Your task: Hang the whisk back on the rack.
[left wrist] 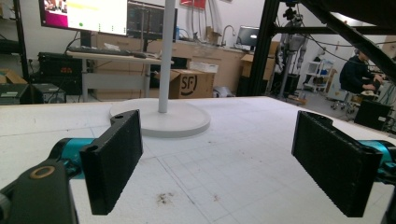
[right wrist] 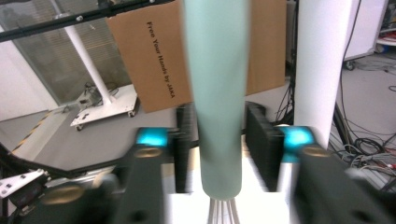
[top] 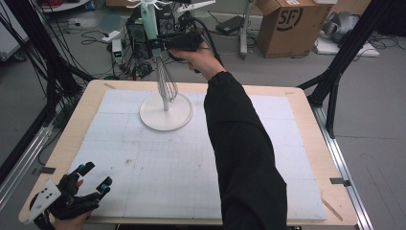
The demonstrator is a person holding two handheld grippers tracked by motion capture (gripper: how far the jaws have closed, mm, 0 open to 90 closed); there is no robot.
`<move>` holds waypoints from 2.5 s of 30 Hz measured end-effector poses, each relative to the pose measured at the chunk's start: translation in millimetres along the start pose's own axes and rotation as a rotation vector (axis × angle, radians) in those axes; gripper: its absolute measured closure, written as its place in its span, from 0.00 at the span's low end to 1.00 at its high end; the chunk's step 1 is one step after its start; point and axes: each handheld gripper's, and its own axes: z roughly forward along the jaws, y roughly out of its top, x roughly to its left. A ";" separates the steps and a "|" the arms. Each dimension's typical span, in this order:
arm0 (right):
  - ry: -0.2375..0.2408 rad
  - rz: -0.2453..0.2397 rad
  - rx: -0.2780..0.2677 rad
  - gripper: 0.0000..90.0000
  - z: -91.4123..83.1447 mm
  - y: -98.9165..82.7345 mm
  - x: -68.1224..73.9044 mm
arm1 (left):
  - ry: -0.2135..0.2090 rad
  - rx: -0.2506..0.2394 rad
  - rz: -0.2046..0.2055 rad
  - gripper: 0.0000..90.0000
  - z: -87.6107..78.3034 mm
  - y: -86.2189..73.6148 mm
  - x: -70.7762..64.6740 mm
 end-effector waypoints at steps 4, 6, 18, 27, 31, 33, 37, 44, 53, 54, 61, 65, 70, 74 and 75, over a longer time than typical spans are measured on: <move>-0.052 -0.010 0.020 0.46 -0.5 -3.0 2.4 | -0.002 0.003 0.003 0.19 0.5 -0.4 -0.5; -0.072 -0.014 0.032 0.39 -2.5 -7.2 3.8 | -0.002 0.005 0.004 0.19 0.2 -0.5 -0.6; -0.142 -0.060 0.058 0.29 -34.4 -50.5 27.7 | -0.007 0.010 0.013 0.19 1.6 -1.0 -2.6; -0.107 -0.059 0.030 0.24 -61.0 -77.2 53.4 | -0.003 0.011 0.012 0.19 3.1 -1.4 -3.3; -0.129 -0.058 0.019 0.23 -75.9 -88.1 62.3 | -0.007 0.010 0.017 0.19 3.8 -1.0 -4.0; -0.140 -0.063 0.012 0.23 -82.7 -93.0 65.7 | -0.011 0.009 0.018 0.19 4.6 -0.7 -4.8; -0.165 -0.063 0.001 0.23 -96.3 -101.0 72.5 | -0.023 0.018 0.026 0.19 8.7 -1.4 -5.7; -0.195 -0.081 -0.016 0.23 -119.3 -119.5 88.8 | -0.027 0.012 0.023 0.18 11.1 -1.5 -6.2; -0.214 -0.096 -0.032 0.21 -140.4 -145.5 113.9 | -0.030 0.011 0.021 0.18 12.8 -1.6 -7.4; -0.216 -0.098 -0.029 0.21 -141.8 -147.9 116.7 | -0.029 0.013 0.025 0.18 12.9 -1.7 -7.6; -0.251 -0.114 -0.060 0.20 -153.7 -163.6 132.3 | -0.013 -0.003 0.019 0.18 8.9 0.1 -6.6; -0.256 -0.114 -0.078 0.19 -158.1 -177.8 142.7 | -0.021 0.005 0.023 0.18 12.1 -0.4 -8.8; -0.245 -0.075 -0.102 0.19 -162.5 -196.1 151.6 | -0.033 0.016 0.034 0.18 16.4 -1.3 -11.2; -0.247 -0.058 -0.103 0.19 -163.7 -210.5 156.0 | -0.035 0.013 0.028 0.18 17.4 -1.7 -11.5; -0.250 -0.051 -0.101 0.19 -164.2 -214.3 156.6 | -0.034 0.013 0.027 0.18 17.5 -1.8 -11.5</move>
